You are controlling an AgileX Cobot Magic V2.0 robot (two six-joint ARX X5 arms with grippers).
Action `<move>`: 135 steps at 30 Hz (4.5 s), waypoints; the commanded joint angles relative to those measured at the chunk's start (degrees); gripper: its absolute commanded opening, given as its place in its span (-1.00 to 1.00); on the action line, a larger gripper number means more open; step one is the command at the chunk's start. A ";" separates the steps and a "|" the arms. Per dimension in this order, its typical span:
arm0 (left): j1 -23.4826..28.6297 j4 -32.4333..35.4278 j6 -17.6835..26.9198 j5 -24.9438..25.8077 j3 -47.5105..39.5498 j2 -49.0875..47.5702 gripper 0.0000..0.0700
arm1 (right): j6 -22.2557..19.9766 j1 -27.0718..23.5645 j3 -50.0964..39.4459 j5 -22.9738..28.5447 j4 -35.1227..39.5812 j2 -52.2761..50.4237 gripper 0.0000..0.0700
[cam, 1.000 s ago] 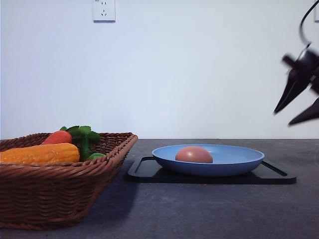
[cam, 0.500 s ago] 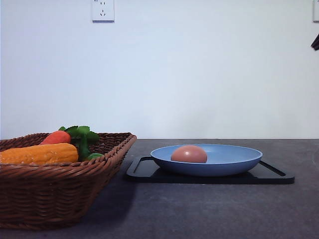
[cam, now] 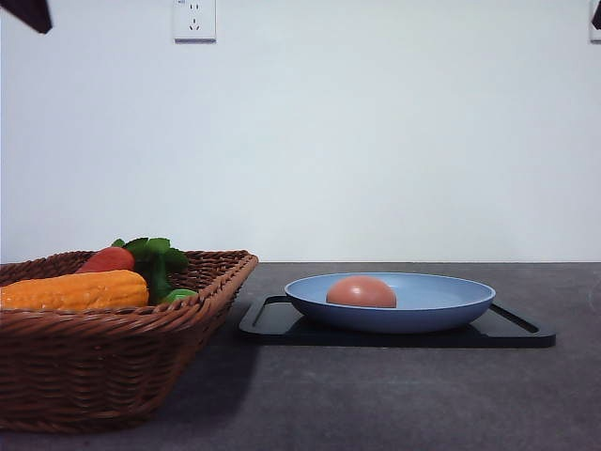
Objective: Transfer egg from basket to plate and serve
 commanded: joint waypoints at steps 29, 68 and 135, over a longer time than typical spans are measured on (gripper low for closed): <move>0.59 9.07 -17.94 4.90 -25.46 -26.27 -1.00 | 1.88 8.52 -31.89 4.00 26.55 -15.74 -1.00; 31.80 16.73 -9.35 22.52 -44.78 -47.41 -1.00 | 1.89 8.52 -31.89 4.01 26.58 -15.74 -1.00; 31.87 14.69 -12.68 23.65 -51.56 -50.82 -1.00 | -9.11 1.29 -35.07 10.60 24.47 -29.94 -1.00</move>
